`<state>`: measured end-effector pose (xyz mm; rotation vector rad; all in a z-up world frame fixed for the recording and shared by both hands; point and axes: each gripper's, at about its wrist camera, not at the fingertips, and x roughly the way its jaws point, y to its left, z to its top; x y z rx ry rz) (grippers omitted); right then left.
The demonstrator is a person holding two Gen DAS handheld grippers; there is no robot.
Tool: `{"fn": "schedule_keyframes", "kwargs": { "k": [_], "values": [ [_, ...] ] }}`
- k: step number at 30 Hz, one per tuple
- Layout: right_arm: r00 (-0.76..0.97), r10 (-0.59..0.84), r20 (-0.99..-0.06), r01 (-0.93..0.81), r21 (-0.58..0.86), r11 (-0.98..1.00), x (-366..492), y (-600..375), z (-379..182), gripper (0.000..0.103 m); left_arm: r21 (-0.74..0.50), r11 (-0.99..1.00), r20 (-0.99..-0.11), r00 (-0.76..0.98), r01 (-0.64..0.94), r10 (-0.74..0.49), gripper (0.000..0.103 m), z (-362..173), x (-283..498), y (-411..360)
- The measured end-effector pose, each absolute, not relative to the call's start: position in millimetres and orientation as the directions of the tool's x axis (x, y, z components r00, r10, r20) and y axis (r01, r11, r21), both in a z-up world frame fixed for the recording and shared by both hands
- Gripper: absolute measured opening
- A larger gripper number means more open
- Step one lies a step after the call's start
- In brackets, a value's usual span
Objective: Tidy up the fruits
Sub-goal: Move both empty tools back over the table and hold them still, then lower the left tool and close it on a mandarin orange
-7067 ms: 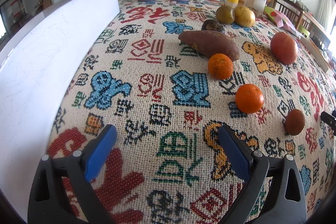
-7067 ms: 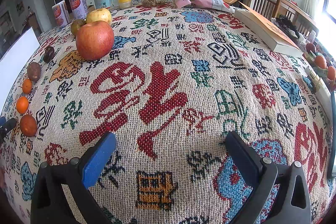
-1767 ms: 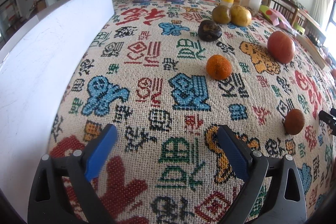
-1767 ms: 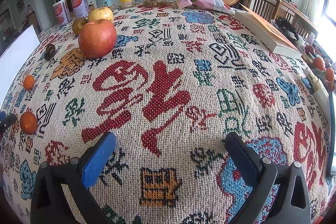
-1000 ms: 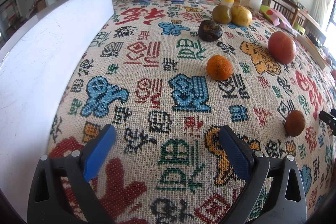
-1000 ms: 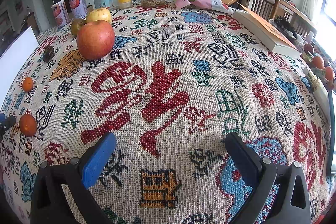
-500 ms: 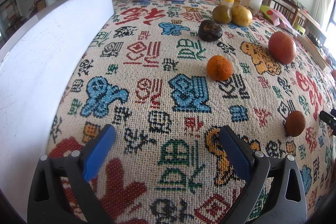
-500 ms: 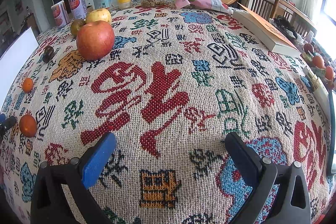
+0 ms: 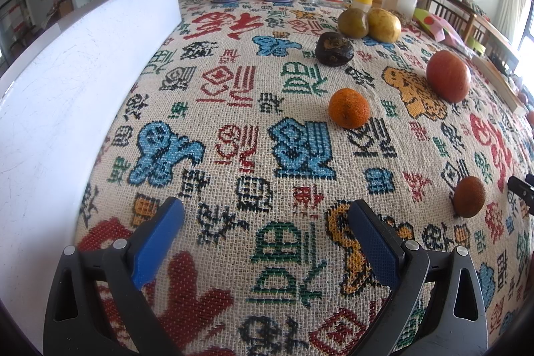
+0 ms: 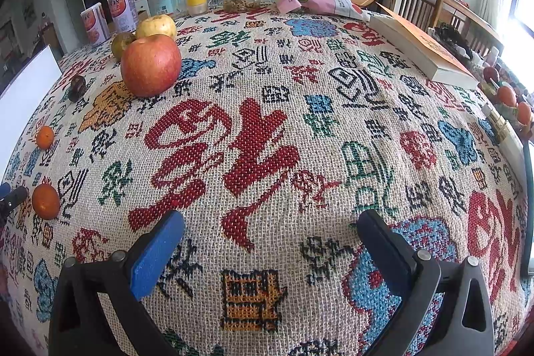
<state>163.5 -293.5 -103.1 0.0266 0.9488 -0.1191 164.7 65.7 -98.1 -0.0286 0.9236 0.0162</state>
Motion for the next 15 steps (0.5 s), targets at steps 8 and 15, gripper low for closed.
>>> {"fn": "schedule_keyframes", "kwargs": {
  "k": [8,15],
  "values": [
    [0.58,-0.078,-0.811,0.113,-0.015,0.993,162,-295,-103,0.103,-0.036,0.999,-0.8,0.6,-0.026,-0.014,0.098,-97,168,64],
    [0.582,-0.073,-0.81,0.114,-0.008,0.993,161,-295,-103,0.103,-0.128,0.992,-0.763,0.638,0.007,-0.103,0.098,-77,210,38]
  ]
}}
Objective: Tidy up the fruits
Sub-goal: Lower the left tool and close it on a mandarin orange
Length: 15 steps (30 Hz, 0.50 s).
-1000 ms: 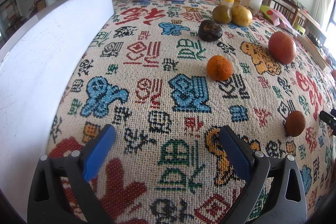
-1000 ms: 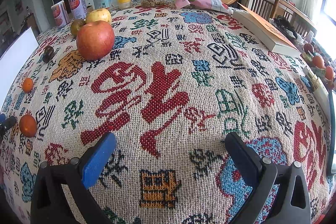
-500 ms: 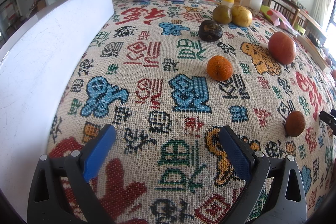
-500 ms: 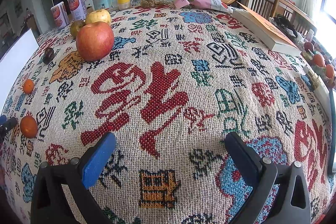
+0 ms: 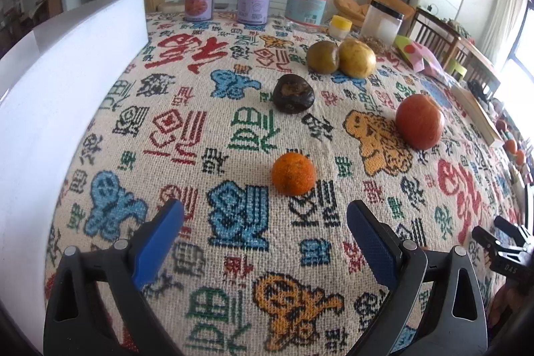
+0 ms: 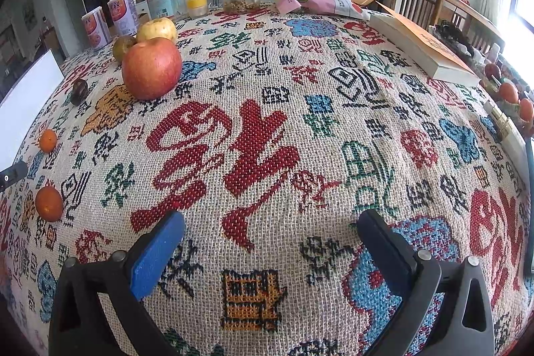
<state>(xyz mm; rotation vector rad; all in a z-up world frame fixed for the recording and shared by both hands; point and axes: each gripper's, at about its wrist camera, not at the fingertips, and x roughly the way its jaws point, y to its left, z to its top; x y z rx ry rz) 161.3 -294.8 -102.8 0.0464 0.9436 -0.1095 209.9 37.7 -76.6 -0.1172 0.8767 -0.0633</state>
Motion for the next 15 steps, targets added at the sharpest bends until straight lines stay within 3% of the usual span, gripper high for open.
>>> {"fn": "schedule_keyframes", "kwargs": {
  "k": [4,8,15],
  "values": [
    [0.583,-0.072,-0.81,0.114,-0.006,0.993,161,-295,-103,0.103,-0.122,0.992,-0.767,0.635,-0.001,-0.094,0.096,-87,234,26],
    [0.581,-0.076,-0.81,0.114,-0.011,0.993,161,-295,-103,0.103,-0.082,0.996,-0.763,0.642,0.031,-0.082,0.029,-90,232,19],
    [0.58,-0.076,-0.811,0.115,-0.01,0.993,161,-295,-103,0.103,-0.114,0.993,-0.738,0.666,0.035,-0.108,0.029,-76,186,45]
  ]
}}
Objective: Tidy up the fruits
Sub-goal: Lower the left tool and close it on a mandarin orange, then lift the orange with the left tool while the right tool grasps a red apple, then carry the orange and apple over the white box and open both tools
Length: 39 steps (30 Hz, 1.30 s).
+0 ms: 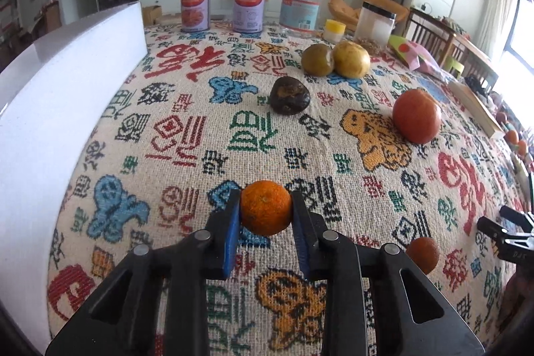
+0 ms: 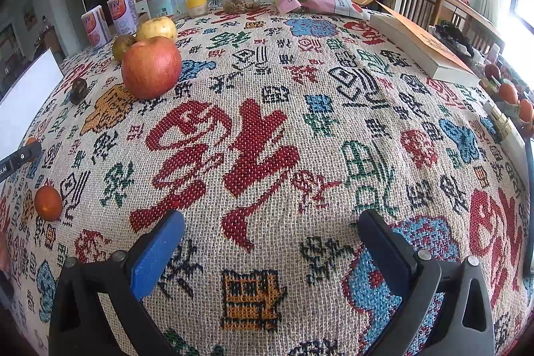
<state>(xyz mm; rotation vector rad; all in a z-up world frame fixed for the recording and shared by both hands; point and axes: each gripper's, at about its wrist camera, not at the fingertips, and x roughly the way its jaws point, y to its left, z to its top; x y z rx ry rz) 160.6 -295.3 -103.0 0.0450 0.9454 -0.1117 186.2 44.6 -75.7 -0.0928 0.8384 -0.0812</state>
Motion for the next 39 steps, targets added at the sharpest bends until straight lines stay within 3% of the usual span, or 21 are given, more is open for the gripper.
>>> {"fn": "schedule_keyframes", "kwargs": {
  "k": [2,5,8,12,13,14,15,18,21,25,29,33,39],
  "values": [
    [0.566,-0.046,-0.823,0.102,0.015,0.995,165,-292,-100,0.103,-0.112,0.993,-0.739,0.666,0.031,-0.104,0.029,-72,175,52],
    [0.611,0.128,-0.781,-0.004,0.158,0.987,190,-273,-73,0.103,-0.118,0.993,-0.74,0.665,0.019,-0.101,0.029,-67,165,60],
    [0.617,0.166,-0.769,-0.07,0.157,0.985,247,-241,-54,0.103,-0.149,0.989,-0.741,0.662,0.006,-0.115,0.029,-59,157,69],
    [0.511,0.142,-0.848,-0.107,0.101,0.989,316,-208,-74,0.102,-0.185,0.983,-0.73,0.672,-0.017,-0.125,0.029,-38,137,90],
    [0.493,0.136,-0.86,-0.104,0.097,0.99,324,-204,-79,0.097,-0.193,0.981,-0.727,0.675,-0.025,-0.126,0.029,-32,130,97],
    [0.471,0.118,-0.874,-0.093,0.084,0.992,331,-202,-84,0.07,-0.207,0.978,-0.726,0.675,-0.034,-0.13,0.029,-25,125,104],
    [0.45,0.128,-0.884,-0.08,0.103,0.992,335,-201,-86,0.068,-0.237,0.971,-0.72,0.678,-0.041,-0.147,0.029,-16,118,113],
    [0.431,0.166,-0.887,-0.04,0.165,0.985,333,-200,-78,0.067,-0.299,0.953,-0.677,0.715,-0.054,-0.172,0.029,19,100,143],
    [0.429,0.32,-0.845,-0.096,0.31,0.946,320,-180,-55,0.067,-0.249,0.959,-0.638,0.768,-0.133,-0.059,0.029,52,93,181],
    [0.403,0.506,-0.763,-0.299,0.412,0.86,301,-96,-6,0.067,-0.128,0.936,-0.642,0.747,-0.328,0.174,0.029,60,99,233],
    [0.329,0.646,-0.689,-0.519,0.44,0.733,281,18,41,0.067,-0.087,0.902,-0.705,0.666,-0.422,0.244,0.029,34,107,265],
    [0.263,0.671,-0.693,-0.66,0.378,0.649,265,125,53,0.067,-0.092,0.883,-0.748,0.617,-0.46,0.244,0.029,16,108,278],
    [0.19,0.597,-0.779,-0.705,0.315,0.635,260,204,15,0.068,-0.14,0.862,-0.768,0.603,-0.487,0.216,0.029,10,111,286]
  ]
}}
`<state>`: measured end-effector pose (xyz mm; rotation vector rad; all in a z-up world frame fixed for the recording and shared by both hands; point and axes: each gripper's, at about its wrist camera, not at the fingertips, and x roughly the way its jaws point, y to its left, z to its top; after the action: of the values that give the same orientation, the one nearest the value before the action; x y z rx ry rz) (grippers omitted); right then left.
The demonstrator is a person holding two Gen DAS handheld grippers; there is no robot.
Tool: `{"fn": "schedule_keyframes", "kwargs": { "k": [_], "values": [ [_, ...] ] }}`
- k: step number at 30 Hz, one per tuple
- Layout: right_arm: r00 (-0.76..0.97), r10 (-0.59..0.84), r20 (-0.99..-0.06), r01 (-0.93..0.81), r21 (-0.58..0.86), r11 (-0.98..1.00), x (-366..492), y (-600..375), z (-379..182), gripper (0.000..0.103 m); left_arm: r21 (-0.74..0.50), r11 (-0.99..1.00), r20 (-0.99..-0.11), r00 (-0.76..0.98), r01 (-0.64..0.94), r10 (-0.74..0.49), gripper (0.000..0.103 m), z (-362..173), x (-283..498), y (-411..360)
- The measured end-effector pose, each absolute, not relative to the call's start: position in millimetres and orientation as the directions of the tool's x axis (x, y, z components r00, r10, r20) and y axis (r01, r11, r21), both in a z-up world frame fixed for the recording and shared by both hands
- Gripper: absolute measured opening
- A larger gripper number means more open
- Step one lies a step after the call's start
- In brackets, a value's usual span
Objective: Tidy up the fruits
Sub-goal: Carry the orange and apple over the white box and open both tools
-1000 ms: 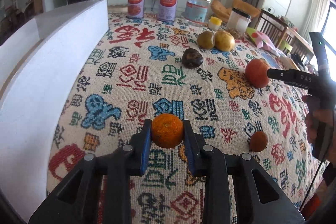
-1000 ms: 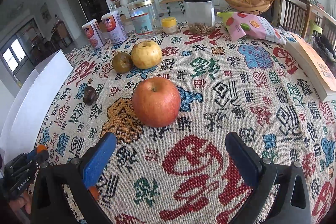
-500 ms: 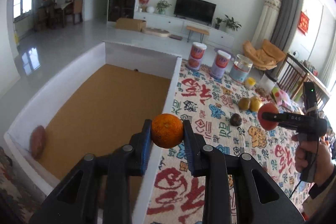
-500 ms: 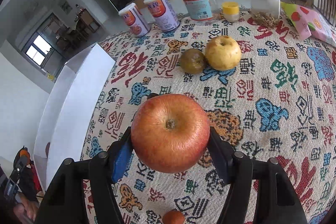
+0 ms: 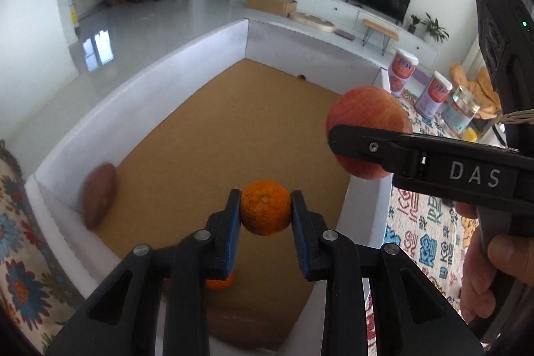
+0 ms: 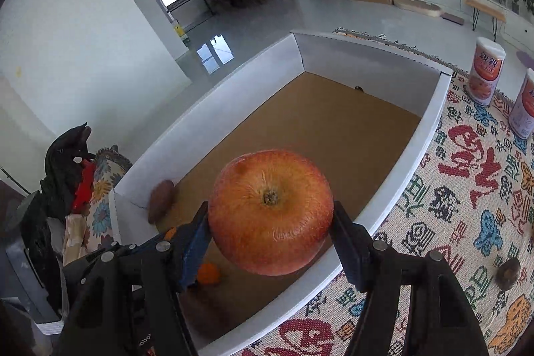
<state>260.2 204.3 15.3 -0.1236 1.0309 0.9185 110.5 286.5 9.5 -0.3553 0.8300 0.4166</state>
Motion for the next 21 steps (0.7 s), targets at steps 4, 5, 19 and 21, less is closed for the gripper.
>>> {"fn": "schedule_keyframes", "kwargs": {
  "k": [4,5,19,21],
  "values": [
    [0.195,0.533,-0.823,-0.702,0.262,0.662,263,218,-8,0.068,-0.161,0.853,-0.775,0.598,-0.497,0.202,0.029,7,113,290],
    [0.197,0.518,-0.833,-0.698,0.252,0.671,264,219,-12,0.069,-0.163,0.85,-0.778,0.596,-0.5,0.201,0.029,6,113,291],
    [0.424,0.57,-0.704,-0.663,0.187,0.725,243,97,60,0.088,-0.345,0.839,-0.649,0.753,-0.421,0.111,0.087,46,81,247],
    [0.507,0.517,-0.69,-0.625,0.119,0.771,234,47,59,0.097,-0.361,0.863,-0.626,0.778,-0.354,0.057,0.089,47,83,217]
  ]
}}
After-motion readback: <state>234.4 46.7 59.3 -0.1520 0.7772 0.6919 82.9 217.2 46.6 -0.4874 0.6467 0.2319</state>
